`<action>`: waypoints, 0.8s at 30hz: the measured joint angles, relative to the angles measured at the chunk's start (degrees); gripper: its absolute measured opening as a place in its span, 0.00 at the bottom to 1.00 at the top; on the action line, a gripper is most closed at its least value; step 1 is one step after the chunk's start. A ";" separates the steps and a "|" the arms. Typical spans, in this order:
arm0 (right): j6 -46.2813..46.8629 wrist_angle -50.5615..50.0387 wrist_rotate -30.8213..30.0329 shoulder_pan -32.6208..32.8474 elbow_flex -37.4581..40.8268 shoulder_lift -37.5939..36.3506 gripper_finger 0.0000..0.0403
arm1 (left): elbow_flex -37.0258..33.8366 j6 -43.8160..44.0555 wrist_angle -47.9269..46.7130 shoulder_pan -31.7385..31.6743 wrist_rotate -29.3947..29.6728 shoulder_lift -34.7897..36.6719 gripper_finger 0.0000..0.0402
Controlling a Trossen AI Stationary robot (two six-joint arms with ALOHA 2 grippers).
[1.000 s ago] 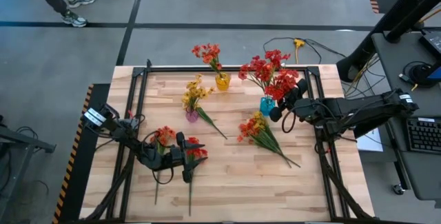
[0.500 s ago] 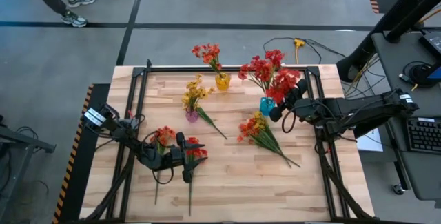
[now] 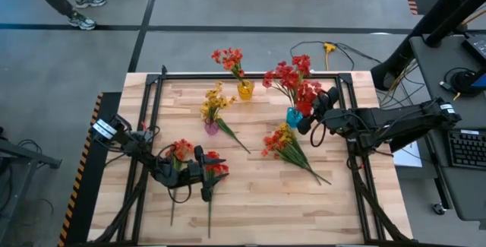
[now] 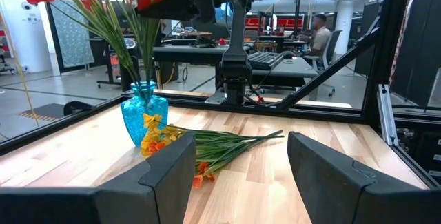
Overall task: Sort flowers into vase by color
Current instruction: Put the top red flower into the blue vase
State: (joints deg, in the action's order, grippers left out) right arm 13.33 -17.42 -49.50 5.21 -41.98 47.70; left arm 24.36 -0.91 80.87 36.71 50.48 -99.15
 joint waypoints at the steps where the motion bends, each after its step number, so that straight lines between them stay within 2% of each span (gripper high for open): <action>1: -0.05 -0.21 0.00 0.00 0.00 0.00 0.49 | 0.00 0.00 0.02 0.00 -0.02 0.00 0.53; 11: 0.85 -3.01 0.01 0.00 0.00 -0.02 0.65 | 0.00 0.00 -0.02 0.00 0.00 0.00 0.53; 17: 6.11 -10.60 0.57 0.00 -1.72 -0.02 0.73 | 0.00 0.00 -0.03 0.00 0.00 0.00 0.53; 24: 7.74 -12.45 4.57 0.02 -2.93 -0.03 0.79 | -0.01 0.02 -0.03 0.00 -0.02 0.00 0.53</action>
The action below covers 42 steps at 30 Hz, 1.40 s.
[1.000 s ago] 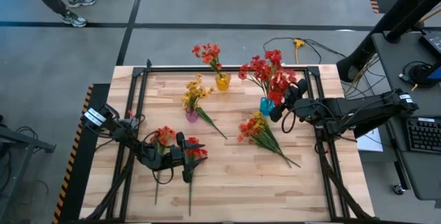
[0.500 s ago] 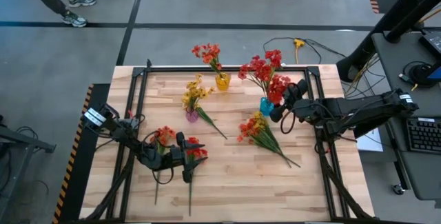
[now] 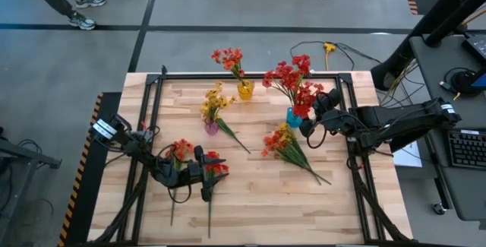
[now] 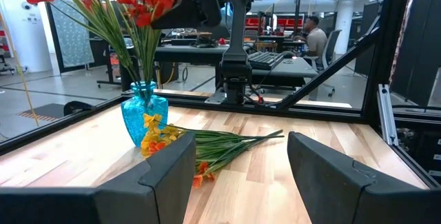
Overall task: Sort flowers into vase by color
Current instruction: Put the top red flower into the blue vase, then put the right yellow flower into the purple vase
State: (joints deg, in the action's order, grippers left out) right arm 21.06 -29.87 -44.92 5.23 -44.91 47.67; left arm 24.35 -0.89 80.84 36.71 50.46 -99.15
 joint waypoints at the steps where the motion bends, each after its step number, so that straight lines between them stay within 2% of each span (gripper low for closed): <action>1: 0.05 -0.31 0.31 0.00 -0.19 -0.01 0.80 | 0.01 0.05 0.02 0.00 0.01 0.00 0.53; 12: 9.98 -14.75 0.71 0.00 -4.63 0.01 0.81 | 0.23 0.15 0.02 0.00 0.00 0.00 0.53; 21: 13.59 -18.79 6.68 0.02 -6.25 0.01 0.81 | 0.28 0.10 0.62 0.32 0.02 0.08 0.53; 29: 16.50 -24.30 8.08 0.11 -8.44 -0.01 0.80 | 5.38 -6.48 -1.91 2.78 0.94 0.48 0.53; 33: 18.93 -28.08 8.84 0.13 -9.67 -0.01 0.81 | 8.67 -3.95 -9.77 4.29 4.19 1.46 0.53; 36: 20.79 -30.83 9.89 0.13 -10.42 -0.01 0.80 | 10.78 3.25 -18.47 4.82 4.05 2.91 0.53; 39: 22.56 -32.90 11.71 0.13 -10.89 -0.01 0.79 | 13.16 11.98 -32.78 4.76 1.13 6.22 0.53; 42: 23.51 -33.52 13.39 0.13 -10.97 -0.01 0.79 | 16.83 25.88 -52.90 4.70 -4.68 10.71 0.53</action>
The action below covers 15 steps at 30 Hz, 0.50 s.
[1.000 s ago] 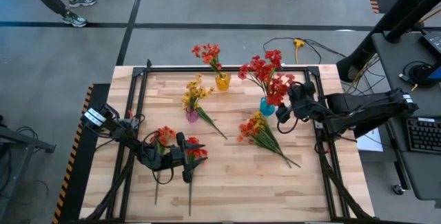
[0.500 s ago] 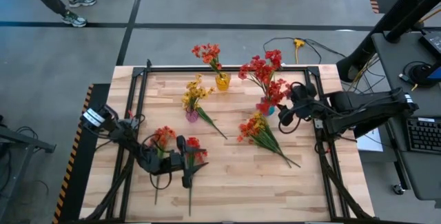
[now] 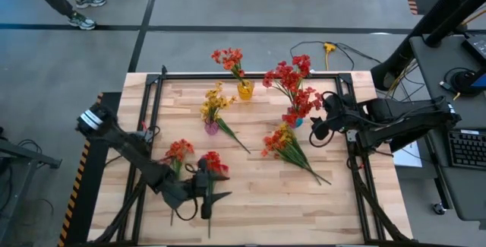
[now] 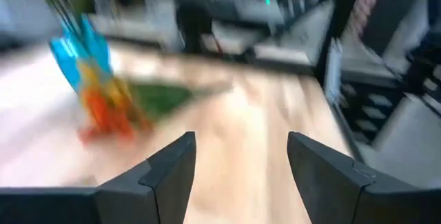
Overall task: Sort flowers into vase by color
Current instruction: Put the right yellow flower into the purple vase
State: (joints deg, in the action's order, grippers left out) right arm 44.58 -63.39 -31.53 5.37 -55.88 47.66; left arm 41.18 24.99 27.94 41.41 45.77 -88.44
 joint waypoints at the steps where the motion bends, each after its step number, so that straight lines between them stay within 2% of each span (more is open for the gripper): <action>1: 0.52 -0.20 0.53 0.00 0.00 0.00 0.78 | 1.52 4.49 -7.37 0.02 -1.67 1.32 0.53; 5: 2.05 -1.89 2.02 0.00 0.00 0.00 0.78 | 8.58 20.26 -34.20 1.53 -4.44 3.43 0.53; 8: 3.42 -3.38 3.08 0.00 0.00 0.00 0.78 | 14.67 28.53 -49.64 3.63 -4.56 3.38 0.53; 12: 4.52 -4.19 5.48 0.00 0.00 0.00 0.78 | 21.55 39.33 -65.13 6.45 -5.32 2.55 0.53; 15: 4.55 -4.18 7.46 0.00 0.00 0.00 0.78 | 25.30 46.35 -72.42 8.45 -7.62 1.86 0.53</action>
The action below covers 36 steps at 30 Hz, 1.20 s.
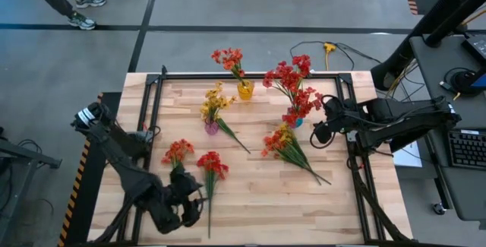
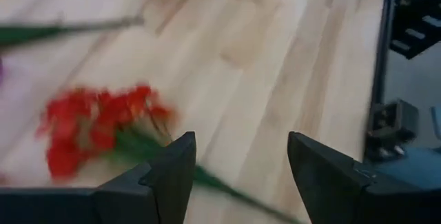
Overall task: Sort flowers into vase by color
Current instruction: Put the right yellow flower into the purple vase
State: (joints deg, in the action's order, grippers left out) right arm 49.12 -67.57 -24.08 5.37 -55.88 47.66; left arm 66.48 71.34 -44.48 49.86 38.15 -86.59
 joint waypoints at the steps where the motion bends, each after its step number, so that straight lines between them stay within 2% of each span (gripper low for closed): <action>1: 0.03 0.00 0.56 0.00 0.00 0.00 0.78 | 0.77 2.55 -2.26 0.69 -0.95 -0.16 0.53; 9: 0.91 0.04 3.65 0.02 0.17 0.09 0.78 | -0.36 26.05 -11.88 3.39 -12.56 -0.37 0.53; 14: 2.36 0.58 6.18 1.57 1.31 0.09 0.78 | -3.38 34.91 -12.53 4.43 -17.62 -0.37 0.53; 22: 4.00 5.64 7.89 6.72 3.35 3.21 0.78 | -5.27 37.84 -14.59 4.57 -20.01 -0.37 0.53; 36: 9.01 7.14 7.45 14.44 3.39 19.99 0.76 | -5.27 33.97 -14.89 4.53 -12.06 -0.37 0.53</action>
State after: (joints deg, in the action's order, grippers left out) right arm 58.13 -60.43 -16.63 19.81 -52.49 67.64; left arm 61.21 105.32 -59.37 54.39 26.09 -86.96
